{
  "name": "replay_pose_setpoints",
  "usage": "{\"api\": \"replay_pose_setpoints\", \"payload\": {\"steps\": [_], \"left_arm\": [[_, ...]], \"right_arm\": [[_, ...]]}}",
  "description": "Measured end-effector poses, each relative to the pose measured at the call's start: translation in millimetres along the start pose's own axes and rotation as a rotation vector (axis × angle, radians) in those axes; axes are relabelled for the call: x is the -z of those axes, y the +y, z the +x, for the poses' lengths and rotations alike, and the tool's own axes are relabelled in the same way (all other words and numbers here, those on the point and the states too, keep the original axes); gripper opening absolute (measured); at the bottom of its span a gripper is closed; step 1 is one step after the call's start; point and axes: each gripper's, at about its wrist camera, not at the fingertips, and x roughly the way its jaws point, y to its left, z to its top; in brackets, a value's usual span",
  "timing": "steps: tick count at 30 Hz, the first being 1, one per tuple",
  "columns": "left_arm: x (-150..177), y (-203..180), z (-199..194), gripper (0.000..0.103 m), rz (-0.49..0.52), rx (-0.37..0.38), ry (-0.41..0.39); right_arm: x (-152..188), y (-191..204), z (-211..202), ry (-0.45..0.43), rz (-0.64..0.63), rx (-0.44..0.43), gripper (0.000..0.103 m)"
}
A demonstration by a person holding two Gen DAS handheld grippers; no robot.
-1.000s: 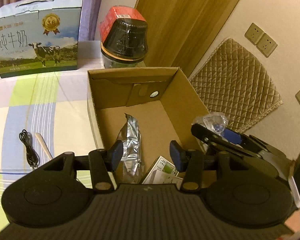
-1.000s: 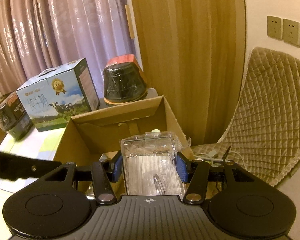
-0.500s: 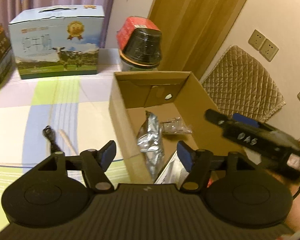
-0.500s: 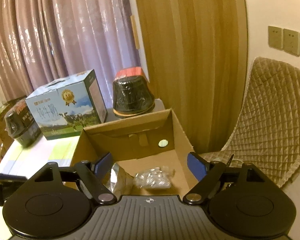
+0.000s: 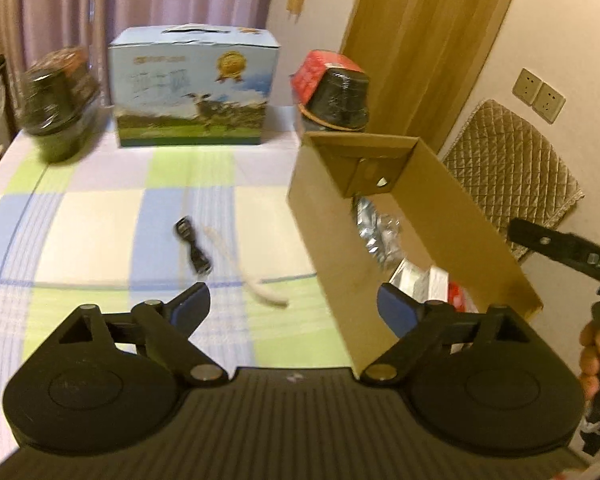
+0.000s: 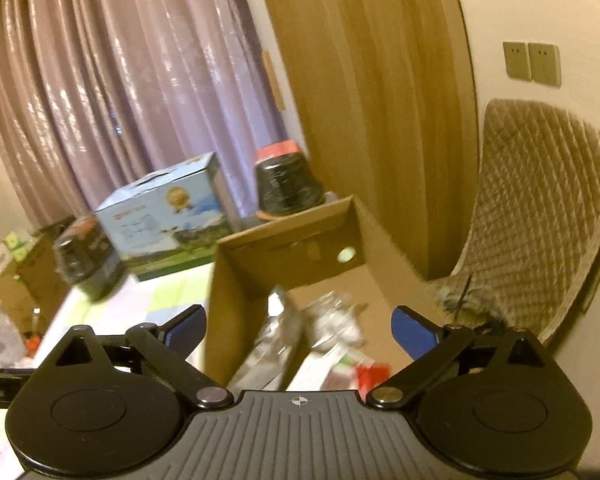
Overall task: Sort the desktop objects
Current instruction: 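Withdraw both open tools from the cardboard box back over the table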
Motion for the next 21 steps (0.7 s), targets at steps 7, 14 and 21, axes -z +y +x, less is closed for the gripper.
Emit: {"api": "replay_pose_setpoints", "payload": {"steps": [7,14,21], "left_arm": [[57.2,46.4,-36.1,0.095,-0.099,-0.032,0.039],[96.3,83.5,-57.9,0.097,-0.126,-0.108,0.072],[107.3,99.4,-71.6,0.099,-0.126,-0.145,0.071]], "right_arm": [[57.4,34.5,-36.3,0.051,0.041,-0.058,0.101],[96.7,65.1,-47.1,0.139,-0.008,-0.079,0.101],[105.2,90.4,-50.1,0.168,-0.064,-0.108,0.101]]}}
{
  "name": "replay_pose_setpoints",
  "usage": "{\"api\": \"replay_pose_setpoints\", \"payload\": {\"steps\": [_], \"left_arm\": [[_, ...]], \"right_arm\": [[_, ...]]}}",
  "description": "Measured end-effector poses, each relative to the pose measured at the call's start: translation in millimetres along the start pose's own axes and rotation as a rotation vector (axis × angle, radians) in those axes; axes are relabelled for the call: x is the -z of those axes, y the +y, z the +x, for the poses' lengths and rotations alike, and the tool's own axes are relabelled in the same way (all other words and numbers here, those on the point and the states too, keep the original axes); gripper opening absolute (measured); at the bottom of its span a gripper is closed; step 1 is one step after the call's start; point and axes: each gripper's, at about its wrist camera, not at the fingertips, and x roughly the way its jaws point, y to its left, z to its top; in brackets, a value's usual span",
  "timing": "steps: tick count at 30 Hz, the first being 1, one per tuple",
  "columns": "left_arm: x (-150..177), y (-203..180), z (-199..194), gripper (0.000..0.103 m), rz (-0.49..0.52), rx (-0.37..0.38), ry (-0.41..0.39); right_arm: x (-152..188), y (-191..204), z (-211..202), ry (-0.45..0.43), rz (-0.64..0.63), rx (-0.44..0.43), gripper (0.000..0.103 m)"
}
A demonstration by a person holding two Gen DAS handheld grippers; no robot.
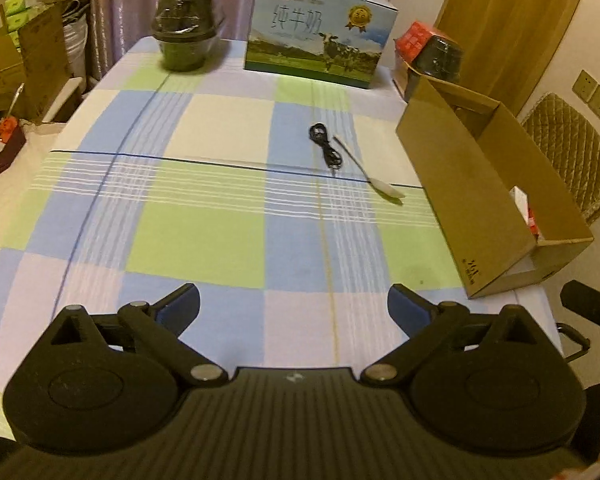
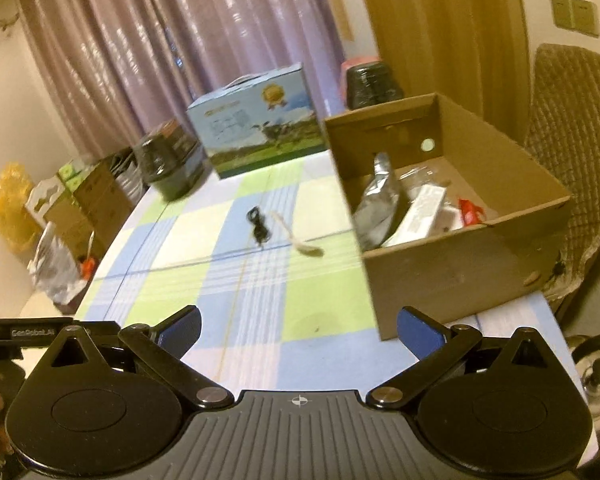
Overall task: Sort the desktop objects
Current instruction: 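Withdraw both open tools from the cardboard box back over the table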
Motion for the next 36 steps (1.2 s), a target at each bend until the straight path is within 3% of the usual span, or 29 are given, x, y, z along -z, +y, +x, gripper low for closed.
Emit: {"api": "replay_pose_setpoints", "payload": {"steps": [19,36], "left_arm": [[2.3,19.7,3.4,0.1,0.04,-0.039,0.011],[-27.0,20.8,30.9,0.1,0.138,-0.019,-0.007]], "right_arm": [[11.5,25.9,30.2,0.056,-0.033,-0.031,0.101],[1.0,37.8,76.3,0.07,-0.16,-0.04,0.101]]}}
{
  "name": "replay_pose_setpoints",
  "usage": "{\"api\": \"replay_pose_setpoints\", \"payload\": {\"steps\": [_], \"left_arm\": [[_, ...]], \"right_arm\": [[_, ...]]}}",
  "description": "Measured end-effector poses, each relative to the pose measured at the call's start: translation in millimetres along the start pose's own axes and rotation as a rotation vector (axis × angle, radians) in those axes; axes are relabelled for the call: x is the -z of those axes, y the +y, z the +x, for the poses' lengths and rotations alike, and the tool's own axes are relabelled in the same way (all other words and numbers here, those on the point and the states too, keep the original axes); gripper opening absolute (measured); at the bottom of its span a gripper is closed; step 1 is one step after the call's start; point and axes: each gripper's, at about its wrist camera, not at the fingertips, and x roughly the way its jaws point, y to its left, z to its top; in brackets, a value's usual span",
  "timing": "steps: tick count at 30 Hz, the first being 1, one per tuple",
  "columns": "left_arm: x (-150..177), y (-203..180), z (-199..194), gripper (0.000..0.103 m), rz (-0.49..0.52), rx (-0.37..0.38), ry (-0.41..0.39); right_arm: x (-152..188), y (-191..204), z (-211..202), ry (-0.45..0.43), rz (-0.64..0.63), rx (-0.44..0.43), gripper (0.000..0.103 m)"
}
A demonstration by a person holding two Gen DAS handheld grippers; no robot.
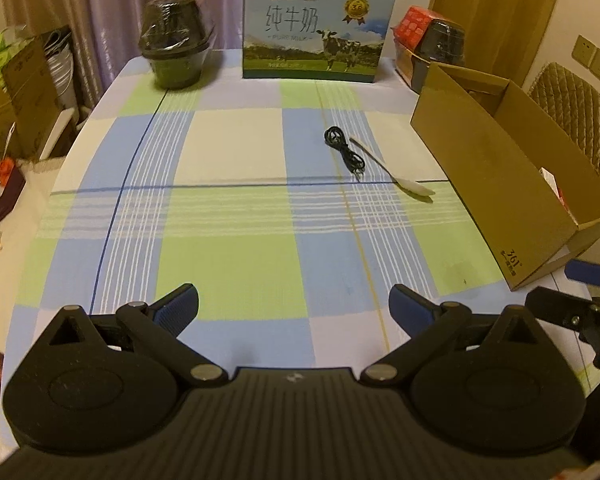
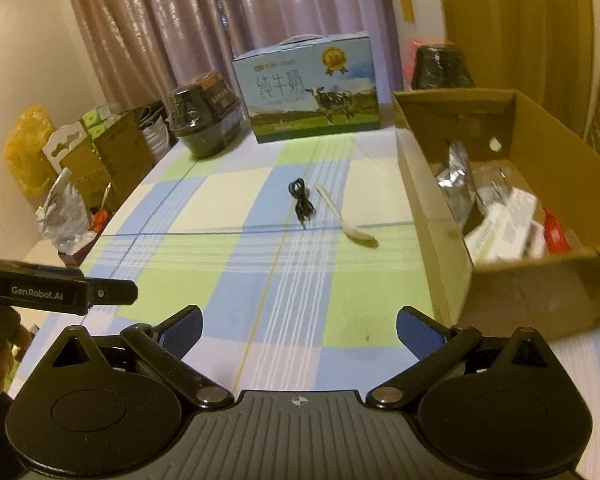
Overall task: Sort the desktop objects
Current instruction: 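Withdraw both open tools from the cardboard box back over the table, then grasp the black earphone cable with the left tool while the right tool grasps the white spoon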
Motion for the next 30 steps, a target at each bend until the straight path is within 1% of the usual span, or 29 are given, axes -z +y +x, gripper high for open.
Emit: {"api": "replay_pose_setpoints", "payload": {"steps": [4,5,6,7,9,15,22,27,30], "left_arm": [[-12.6,3.3,14.6,0.1,0.046,-0.001,-0.002],[-15.9,4.0,19.5,0.1,0.058,-0.003,0.0],[-18.5,4.9,23.6,0.1,0.069,-0.003,-0.001],[-21.8,6.1,28.7,0.1,0.078,0.0,-0.001],[-27.1,9.3,37.1,0.1,0.088,0.005,-0.003],[-40.4,18.2,69.1,0.1,0.128,0.019,-0.003],[-56.9,20.3,106.9,0.099,0.18,0.041,-0.025],[-62.3,23.2,127.1,0.099,0.184,0.054,-0.048],[-61.3,25.8,137.2,0.099,0.182,0.054,-0.056]], "right_arm": [[-11.4,3.0,23.9,-0.002,-0.067,0.002,0.1],[-14.4,3.5,31.6,-0.002,-0.084,0.003,0.098],[-17.1,3.6,39.2,0.002,-0.099,0.005,0.094],[-18.8,3.1,47.4,0.007,-0.113,0.006,0.091],[-22.6,1.8,64.8,0.016,-0.134,0.013,0.082],[-31.6,-3.3,110.6,0.029,-0.214,0.056,0.062],[-36.8,-12.0,159.5,0.046,-0.29,0.135,0.052],[-39.4,-19.0,187.1,0.061,-0.329,0.186,0.045],[-41.5,-22.7,199.6,0.067,-0.348,0.213,0.042]]}}
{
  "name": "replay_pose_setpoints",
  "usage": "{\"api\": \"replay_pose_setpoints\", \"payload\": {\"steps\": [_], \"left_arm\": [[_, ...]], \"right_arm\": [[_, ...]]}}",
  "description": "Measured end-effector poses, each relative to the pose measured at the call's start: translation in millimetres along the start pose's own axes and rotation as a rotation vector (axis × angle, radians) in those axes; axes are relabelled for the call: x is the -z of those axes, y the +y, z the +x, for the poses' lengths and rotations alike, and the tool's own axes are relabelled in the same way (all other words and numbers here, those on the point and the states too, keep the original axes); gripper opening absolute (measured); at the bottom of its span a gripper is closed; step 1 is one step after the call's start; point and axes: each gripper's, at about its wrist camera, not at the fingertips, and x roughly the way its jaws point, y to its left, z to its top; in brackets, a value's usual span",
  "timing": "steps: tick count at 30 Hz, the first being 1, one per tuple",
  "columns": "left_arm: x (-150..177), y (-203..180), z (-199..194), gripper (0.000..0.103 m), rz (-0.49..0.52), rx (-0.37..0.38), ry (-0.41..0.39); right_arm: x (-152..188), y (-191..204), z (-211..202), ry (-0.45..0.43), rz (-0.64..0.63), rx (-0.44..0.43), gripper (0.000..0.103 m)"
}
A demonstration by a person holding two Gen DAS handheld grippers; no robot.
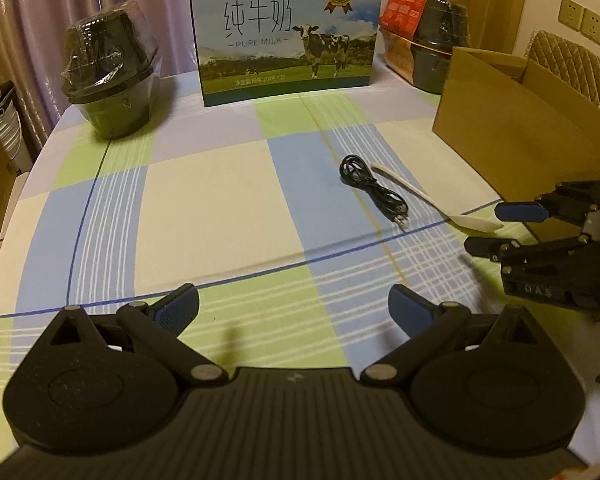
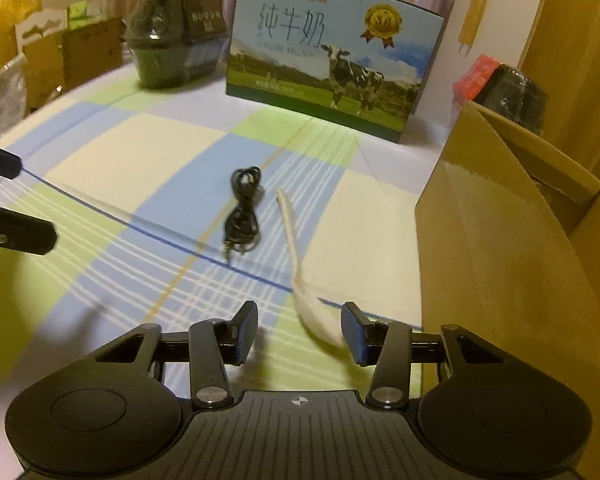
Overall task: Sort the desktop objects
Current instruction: 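Grasp the black earphone cable with the left tool while the right tool grasps the white spoon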
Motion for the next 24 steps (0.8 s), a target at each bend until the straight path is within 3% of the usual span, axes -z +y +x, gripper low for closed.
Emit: {"api": "replay_pose_setpoints", "payload": {"steps": [7,14,17,24], "left_arm": [[-0.1,4.4,13.6,0.099,-0.003,0.033,-0.004],[-0.2,4.7,19.2,0.099,-0.014,0.055,-0.005],[1.1,5.4,20.5,0.099,-0.022,0.059,0.001],[3.1,8.6,19.5,0.099,-0.043,0.066,0.002]], "right_arm": [[-3.9,-1.4,13.2,0.013,0.0,0.013,0.037],[-5.4,0.3,18.1,0.021,-0.004,0.006,0.021],[-7.7,1.9,20.4,0.031,-0.002,-0.013,0.005],[-15.3,12.2,14.0,0.031,0.021,-0.121,0.002]]}}
